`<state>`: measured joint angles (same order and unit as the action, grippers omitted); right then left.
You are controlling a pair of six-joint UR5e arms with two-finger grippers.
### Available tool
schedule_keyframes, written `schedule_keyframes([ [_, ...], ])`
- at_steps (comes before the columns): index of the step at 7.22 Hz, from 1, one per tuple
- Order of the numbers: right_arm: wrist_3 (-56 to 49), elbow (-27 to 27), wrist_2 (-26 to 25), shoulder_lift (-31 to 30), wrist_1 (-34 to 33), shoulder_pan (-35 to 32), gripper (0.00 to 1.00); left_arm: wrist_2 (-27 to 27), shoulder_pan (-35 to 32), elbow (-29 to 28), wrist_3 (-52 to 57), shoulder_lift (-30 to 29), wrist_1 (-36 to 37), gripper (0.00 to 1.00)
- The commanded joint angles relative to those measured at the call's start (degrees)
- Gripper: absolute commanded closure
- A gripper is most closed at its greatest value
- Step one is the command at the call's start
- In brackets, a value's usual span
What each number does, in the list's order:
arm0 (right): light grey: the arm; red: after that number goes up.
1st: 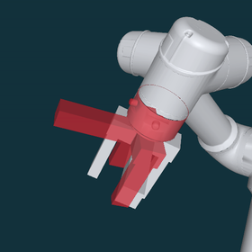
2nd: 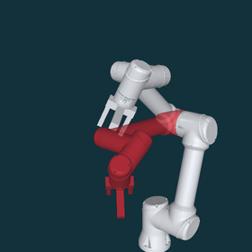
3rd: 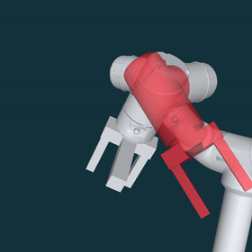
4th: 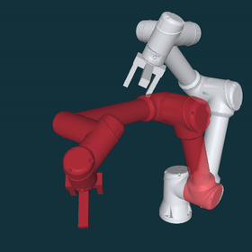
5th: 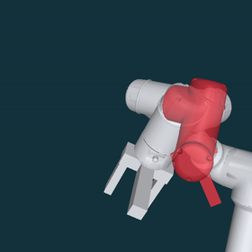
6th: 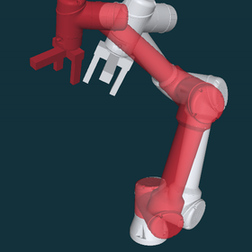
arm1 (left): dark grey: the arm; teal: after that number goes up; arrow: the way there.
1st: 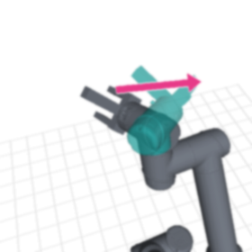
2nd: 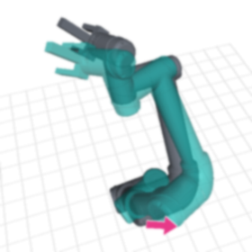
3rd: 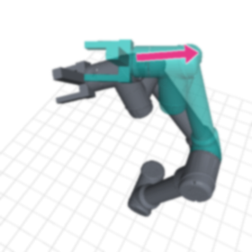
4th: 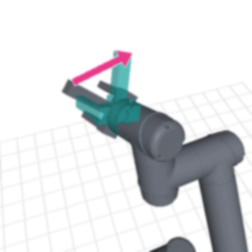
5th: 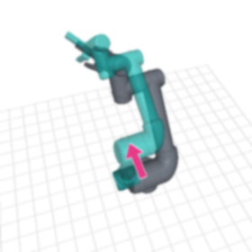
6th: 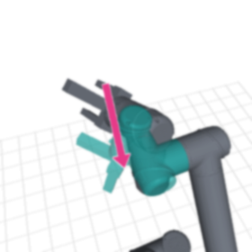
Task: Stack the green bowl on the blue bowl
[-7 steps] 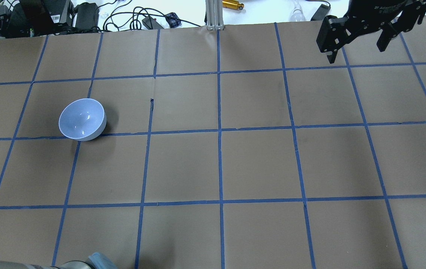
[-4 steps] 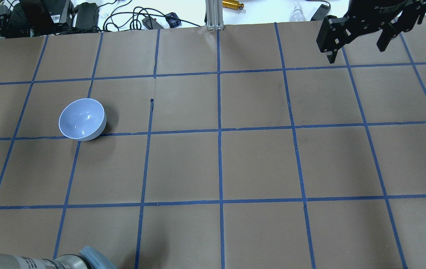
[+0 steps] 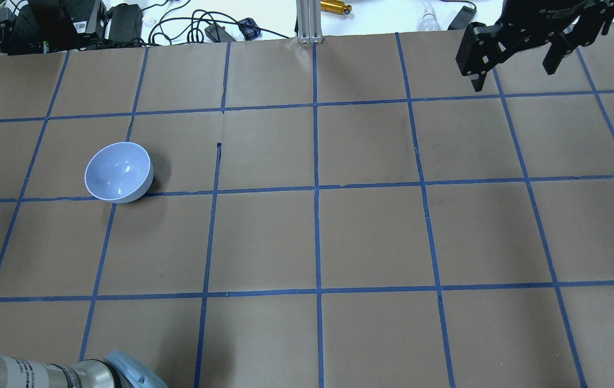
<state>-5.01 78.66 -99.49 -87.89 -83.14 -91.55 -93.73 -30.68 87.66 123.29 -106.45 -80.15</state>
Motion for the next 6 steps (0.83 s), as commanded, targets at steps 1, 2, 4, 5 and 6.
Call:
schedule_keyframes([
  [1,0.0,0.0,0.0,0.0,0.0,0.06,0.0,0.39,0.97,0.05,9.31,-2.87,2.7,0.0],
  [2,0.0,0.0,0.0,0.0,0.0,-0.03,0.0,0.48,1.06,0.05,9.6,-4.28,5.51,0.0],
  [4,0.0,0.0,0.0,0.0,0.0,0.06,0.0,1.43,3.42,0.05,10.12,-6.65,5.8,0.0],
  [5,0.0,0.0,0.0,0.0,0.0,-0.03,0.0,1.71,4.13,0.05,12.3,-7.45,5.88,0.0],
  [6,0.0,0.0,0.0,0.0,0.0,-0.03,0.0,1.8,5.27,0.4,13.63,-8.33,6.06,0.0],
])
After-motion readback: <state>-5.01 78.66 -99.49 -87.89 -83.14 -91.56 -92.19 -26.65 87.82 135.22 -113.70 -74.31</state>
